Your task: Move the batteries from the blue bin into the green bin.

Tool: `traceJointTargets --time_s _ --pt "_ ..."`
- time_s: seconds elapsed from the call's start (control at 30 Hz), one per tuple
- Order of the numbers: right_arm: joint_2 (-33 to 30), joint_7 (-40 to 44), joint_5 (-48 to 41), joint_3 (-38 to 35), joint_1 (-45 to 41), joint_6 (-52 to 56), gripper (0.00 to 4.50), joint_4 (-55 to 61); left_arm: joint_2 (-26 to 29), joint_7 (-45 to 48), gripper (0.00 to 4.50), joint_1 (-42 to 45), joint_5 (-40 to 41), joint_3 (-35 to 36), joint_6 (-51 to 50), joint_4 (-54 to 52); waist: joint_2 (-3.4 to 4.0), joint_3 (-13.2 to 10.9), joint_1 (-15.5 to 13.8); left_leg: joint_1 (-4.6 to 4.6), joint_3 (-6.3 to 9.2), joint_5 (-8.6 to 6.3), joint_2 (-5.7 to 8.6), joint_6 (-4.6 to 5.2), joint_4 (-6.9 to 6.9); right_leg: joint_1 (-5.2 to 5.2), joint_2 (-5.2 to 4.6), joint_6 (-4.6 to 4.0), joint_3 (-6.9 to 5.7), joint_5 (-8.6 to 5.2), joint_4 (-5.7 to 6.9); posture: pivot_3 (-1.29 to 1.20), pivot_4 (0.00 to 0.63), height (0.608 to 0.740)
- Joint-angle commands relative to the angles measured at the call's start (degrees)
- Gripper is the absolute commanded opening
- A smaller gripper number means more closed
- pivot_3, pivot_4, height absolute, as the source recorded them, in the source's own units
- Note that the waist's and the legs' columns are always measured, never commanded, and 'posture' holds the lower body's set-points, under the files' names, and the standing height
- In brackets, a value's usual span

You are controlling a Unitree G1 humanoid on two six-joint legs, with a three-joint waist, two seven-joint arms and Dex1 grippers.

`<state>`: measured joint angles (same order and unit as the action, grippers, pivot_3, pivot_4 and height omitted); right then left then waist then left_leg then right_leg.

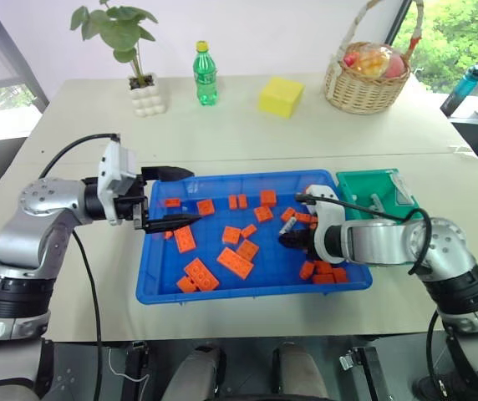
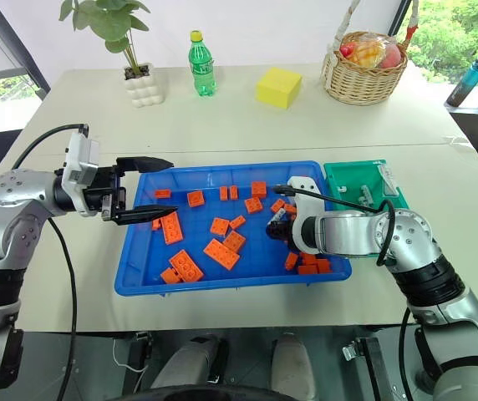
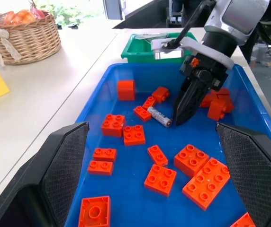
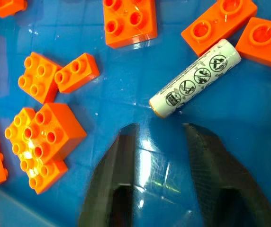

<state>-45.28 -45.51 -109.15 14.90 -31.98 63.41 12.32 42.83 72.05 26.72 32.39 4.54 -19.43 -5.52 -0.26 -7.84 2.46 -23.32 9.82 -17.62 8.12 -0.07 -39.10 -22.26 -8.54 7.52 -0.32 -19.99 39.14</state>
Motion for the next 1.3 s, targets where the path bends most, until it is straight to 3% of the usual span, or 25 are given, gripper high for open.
traceJointTargets --time_s 0.03,0.07,0.1,0.2,0.37,0.5,0.83,0.93,1.13,1.3 --pt "-0.7 -2.1 -2.4 -0.9 0.4 -2.0 3.54 0.2 0.4 0.0 4.5 0.9 -0.3 0.9 1.2 -0.2 0.0 0.0 0.0 0.0 0.0 0.0 0.0 0.0 0.0 0.0 0.0 0.0 0.0 0.0 0.0 0.0 0.15 0.737" --pt "-0.5 -2.9 -3.1 -1.1 0.5 -2.9 4.15 0.0 0.3 0.0 4.5 0.8 -0.3 0.8 1.2 -0.2 0.0 0.0 0.0 0.0 0.0 0.0 0.0 0.0 0.0 0.0 0.0 0.0 0.0 0.0 0.0 0.0 0.15 0.737" --pt "0.1 -3.8 -3.5 -1.2 0.0 -3.6 4.43 -0.9 0.2 0.0 4.5 0.8 -0.4 0.8 1.3 -0.1 0.0 0.0 0.0 0.0 0.0 0.0 0.0 0.0 0.0 0.0 -0.01 0.0 0.0 0.0 -0.01 0.0 0.15 0.737" --pt "2.6 -5.7 -3.9 -1.5 -1.3 -4.7 4.43 -3.0 -0.1 0.0 4.5 1.0 -0.6 0.6 1.4 0.1 -0.01 0.0 0.1 0.0 -0.01 0.0 0.0 0.0 0.0 0.01 0.0 0.0 0.0 0.0 0.0 0.0 0.15 0.737" --pt "13.6 -17.7 -3.9 -6.0 -1.4 -8.2 4.43 -9.2 -0.2 0.1 4.5 1.5 -0.7 0.5 1.5 0.4 -0.03 0.0 0.2 0.02 -0.02 0.0 -0.04 0.0 0.01 -0.01 0.02 0.0 0.0 0.0 0.01 0.0 0.15 0.737" --pt "18.8 -22.7 -3.9 -7.3 -3.4 -6.7 4.43 -12.1 -0.1 -0.2 4.5 1.3 -0.6 0.7 1.4 0.0 -0.03 0.0 0.2 0.08 -0.01 0.0 -0.03 -0.01 0.02 0.02 0.03 0.0 0.0 0.0 0.06 0.0 0.15 0.737" --pt "20.5 -26.3 -3.9 -9.1 -1.6 0.9 4.43 -13.5 0.6 -1.3 4.5 0.4 -0.1 1.9 0.9 -1.1 -0.08 0.1 0.2 0.17 0.02 0.0 -0.03 0.0 0.03 0.11 0.04 0.0 0.01 0.0 0.08 0.0 0.15 0.737" --pt "19.2 -25.2 -3.9 -8.2 -1.5 2.5 3.69 -14.2 0.6 -1.6 4.5 0.1 0.0 1.9 0.8 -1.5 -0.08 0.1 0.2 0.36 0.03 0.0 -0.02 0.0 0.07 0.31 0.04 0.0 0.0 0.0 0.05 0.0 0.15 0.737" --pt "17.0 -21.4 -3.9 -5.9 -2.7 4.0 0.74 -15.9 0.5 -1.5 4.5 0.0 -0.1 2.1 0.7 -1.6 -0.08 0.1 0.2 0.97 0.03 -0.02 -0.02 0.03 0.32 0.85 0.03 0.0 0.01 0.0 -0.15 0.0 0.15 0.737" --pt "15.5 -19.0 -2.6 -3.7 -3.7 3.9 0.74 -17.2 0.3 -1.3 4.5 0.9 -0.3 1.7 0.7 -0.9 -0.09 0.1 0.2 0.97 0.03 -0.03 -0.02 0.04 0.31 0.85 0.03 0.0 0.01 0.0 -0.15 0.0 0.15 0.737"
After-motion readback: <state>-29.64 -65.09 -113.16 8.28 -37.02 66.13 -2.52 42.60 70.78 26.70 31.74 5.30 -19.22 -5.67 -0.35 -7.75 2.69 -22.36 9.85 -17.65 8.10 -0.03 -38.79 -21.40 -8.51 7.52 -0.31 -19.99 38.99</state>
